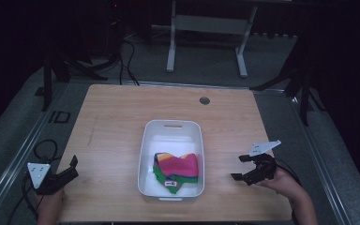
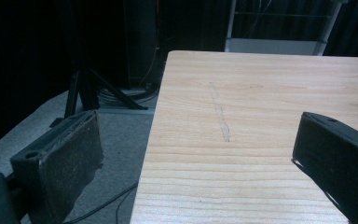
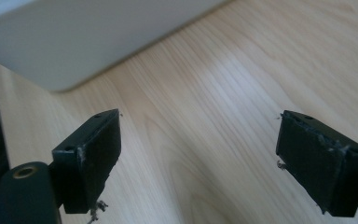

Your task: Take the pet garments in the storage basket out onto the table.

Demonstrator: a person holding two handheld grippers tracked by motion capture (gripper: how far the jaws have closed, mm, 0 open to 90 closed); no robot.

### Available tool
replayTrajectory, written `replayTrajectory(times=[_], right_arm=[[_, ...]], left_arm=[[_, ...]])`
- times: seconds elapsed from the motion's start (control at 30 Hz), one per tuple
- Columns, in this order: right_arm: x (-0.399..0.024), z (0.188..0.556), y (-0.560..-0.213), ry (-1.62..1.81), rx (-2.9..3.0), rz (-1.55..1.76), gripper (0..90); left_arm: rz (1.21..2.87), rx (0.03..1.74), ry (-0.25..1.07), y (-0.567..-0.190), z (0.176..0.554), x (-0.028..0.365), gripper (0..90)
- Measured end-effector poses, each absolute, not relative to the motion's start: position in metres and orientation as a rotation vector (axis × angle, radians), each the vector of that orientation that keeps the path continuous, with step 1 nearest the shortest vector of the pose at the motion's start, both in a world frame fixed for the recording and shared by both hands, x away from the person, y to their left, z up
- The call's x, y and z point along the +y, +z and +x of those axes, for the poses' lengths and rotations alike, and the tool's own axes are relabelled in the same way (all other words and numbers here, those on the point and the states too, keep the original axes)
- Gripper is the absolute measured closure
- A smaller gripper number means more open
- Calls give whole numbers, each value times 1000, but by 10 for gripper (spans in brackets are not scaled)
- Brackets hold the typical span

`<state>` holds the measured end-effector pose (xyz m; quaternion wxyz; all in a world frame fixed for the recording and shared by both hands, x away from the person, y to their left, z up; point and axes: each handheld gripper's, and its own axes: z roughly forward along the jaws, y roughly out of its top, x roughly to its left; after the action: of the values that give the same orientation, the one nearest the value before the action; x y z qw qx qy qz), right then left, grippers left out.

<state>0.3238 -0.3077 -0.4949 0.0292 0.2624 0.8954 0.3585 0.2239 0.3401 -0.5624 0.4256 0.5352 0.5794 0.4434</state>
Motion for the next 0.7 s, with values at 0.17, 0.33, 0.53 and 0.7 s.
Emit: replayTrajectory(times=[0.17, 0.33, 0.53, 0.7], right_arm=[[-293, 325, -482, 1106, 2773, 747, 138], [-270, 329, -466, 1109, 2806, 644, 138], [-247, 331, -454, 1110, 2838, 555, 143], [-231, 333, -448, 1102, 2859, 505, 143]], left_arm=[[1339, 1446, 1109, -562, 224, 340, 22], [1339, 1447, 1105, -562, 224, 340, 22], [1338, 1446, 1104, -562, 224, 341, 22], [1339, 1446, 1103, -562, 224, 341, 22]])
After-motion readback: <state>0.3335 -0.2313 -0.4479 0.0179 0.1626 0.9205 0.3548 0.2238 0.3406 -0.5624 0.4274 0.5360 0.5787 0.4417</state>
